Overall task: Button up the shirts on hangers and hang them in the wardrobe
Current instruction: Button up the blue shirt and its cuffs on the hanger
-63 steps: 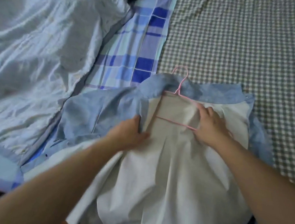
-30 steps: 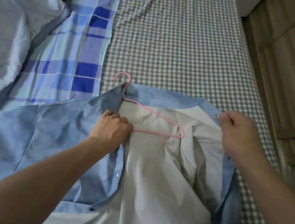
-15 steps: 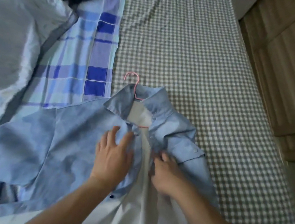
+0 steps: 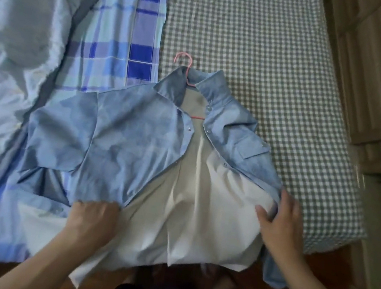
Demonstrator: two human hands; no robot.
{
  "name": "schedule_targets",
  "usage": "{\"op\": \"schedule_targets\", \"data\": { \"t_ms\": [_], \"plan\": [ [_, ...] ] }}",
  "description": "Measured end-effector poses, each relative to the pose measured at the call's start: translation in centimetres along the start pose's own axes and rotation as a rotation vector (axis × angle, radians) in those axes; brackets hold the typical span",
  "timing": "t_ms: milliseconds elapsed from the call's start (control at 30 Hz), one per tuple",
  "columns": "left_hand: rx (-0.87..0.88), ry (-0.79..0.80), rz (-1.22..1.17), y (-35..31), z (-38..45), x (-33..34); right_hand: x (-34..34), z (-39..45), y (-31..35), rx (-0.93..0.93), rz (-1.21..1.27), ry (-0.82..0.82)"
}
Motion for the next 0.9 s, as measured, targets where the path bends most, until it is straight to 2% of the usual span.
{"op": "schedule_targets", "data": {
  "t_ms": [67, 133, 167, 233, 367, 500, 533, 600, 700, 767, 833, 867, 900],
  "plan": [
    [-0.013, 0.160, -0.047, -0.5, -1.7, -0.9, 0.4, -0.1, -3.8, 0.233, 0.208, 0.126],
    [-0.074, 0.386, -0.169, -2.6, -3.6, -0.6, 1.0, -0.3, -6.1, 0.262, 0.258, 0.219],
    [-0.105, 0.413, -0.259, -4.5, -4.4, -0.7, 1.3, -0.4, -7.0, 0.261, 0.256, 0.254],
    [-0.149, 0.364, -0.396, -8.9, -5.6, -0.7, 1.7, -0.1, -8.2, 0.245, 0.251, 0.283],
    [-0.251, 0.256, -0.460, -17.4, -6.1, 4.0, 1.5, 0.5, -8.3, 0.086, 0.152, 0.214],
    [-0.493, 0.226, -0.539, -20.7, -6.3, 7.7, -4.7, 0.0, -8.5, -0.018, 0.414, 0.084],
    [-0.551, 0.173, -0.500, -20.5, -6.7, 7.8, -6.9, 0.0, -8.0, -0.042, 0.476, 0.064],
    [-0.618, 0.114, -0.249, -19.4, -8.4, 7.3, -10.3, -0.2, -6.2, -0.117, 0.534, 0.083],
    [-0.719, 0.209, -0.166, -17.3, -12.2, 8.0, -13.2, -1.7, -2.3, -0.130, 0.635, 0.212],
    [-0.747, 0.197, -0.278, -16.3, -13.3, 8.5, -14.2, -2.9, 0.2, -0.084, 0.737, 0.272],
    [-0.720, 0.101, -0.505, -16.7, -13.4, 8.6, -13.9, -4.7, 2.0, -0.024, 0.870, 0.299],
    [-0.651, 0.111, -0.643, -17.4, -13.4, 9.3, -13.2, -6.0, 2.7, -0.033, 0.896, 0.261],
    [-0.512, 0.199, -0.768, -18.8, -13.3, 10.1, -11.8, -7.5, 2.9, -0.093, 0.834, 0.217]
  ]
}}
Point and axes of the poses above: each hand's wrist, its own z-axis towards the middle knuckle, its own x-axis out of the palm, y = z × x, the point moved 9 cm from there along z, towards the middle knuckle, and after that the axes turned 8 degrees about -y, right-handed, at the moved point
